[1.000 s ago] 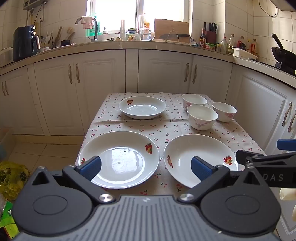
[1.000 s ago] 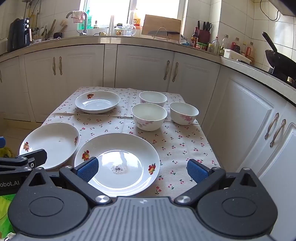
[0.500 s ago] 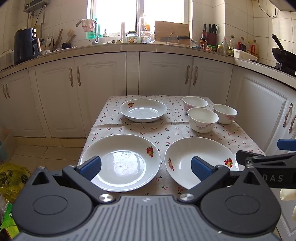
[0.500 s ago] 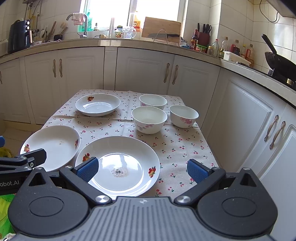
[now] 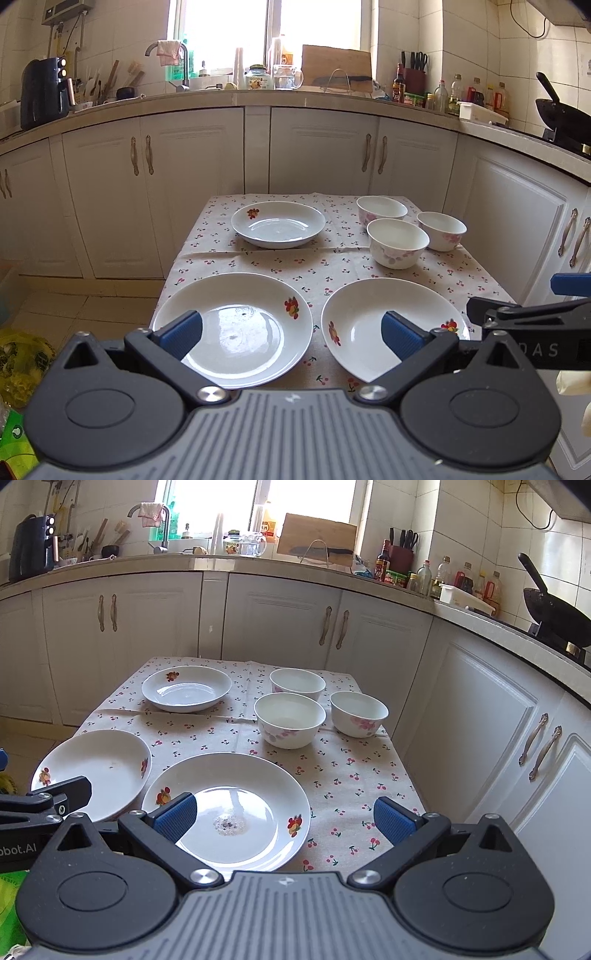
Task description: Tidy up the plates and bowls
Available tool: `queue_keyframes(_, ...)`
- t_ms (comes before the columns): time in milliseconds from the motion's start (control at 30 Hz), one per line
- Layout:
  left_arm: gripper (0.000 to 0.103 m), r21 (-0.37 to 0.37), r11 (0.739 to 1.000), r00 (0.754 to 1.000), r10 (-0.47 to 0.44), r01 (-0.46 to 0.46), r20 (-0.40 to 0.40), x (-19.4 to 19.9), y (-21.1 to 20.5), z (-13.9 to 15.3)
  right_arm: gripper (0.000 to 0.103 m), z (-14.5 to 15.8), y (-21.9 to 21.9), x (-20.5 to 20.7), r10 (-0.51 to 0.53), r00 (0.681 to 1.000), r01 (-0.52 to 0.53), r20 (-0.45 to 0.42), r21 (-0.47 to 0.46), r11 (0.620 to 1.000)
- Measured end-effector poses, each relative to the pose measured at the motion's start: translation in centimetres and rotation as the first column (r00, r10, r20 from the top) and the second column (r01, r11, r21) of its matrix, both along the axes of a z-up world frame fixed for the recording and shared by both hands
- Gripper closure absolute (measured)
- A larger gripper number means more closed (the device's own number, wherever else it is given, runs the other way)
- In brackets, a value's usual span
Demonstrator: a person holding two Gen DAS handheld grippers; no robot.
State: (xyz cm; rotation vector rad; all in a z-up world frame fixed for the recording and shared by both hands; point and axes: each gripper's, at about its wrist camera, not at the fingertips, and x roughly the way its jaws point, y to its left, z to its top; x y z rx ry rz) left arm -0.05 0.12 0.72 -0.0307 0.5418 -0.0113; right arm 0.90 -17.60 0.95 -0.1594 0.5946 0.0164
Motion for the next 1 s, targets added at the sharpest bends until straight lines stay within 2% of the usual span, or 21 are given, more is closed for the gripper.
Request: queue_keyframes(1000, 0.001, 0.021, 1.0, 1.0, -0.006, 0.006, 0.0, 1.0, -0.5, 0.2, 0.0, 0.3, 0.0, 1.2, -0.002, 1.0, 0.002, 0.008, -0.002, 1.0)
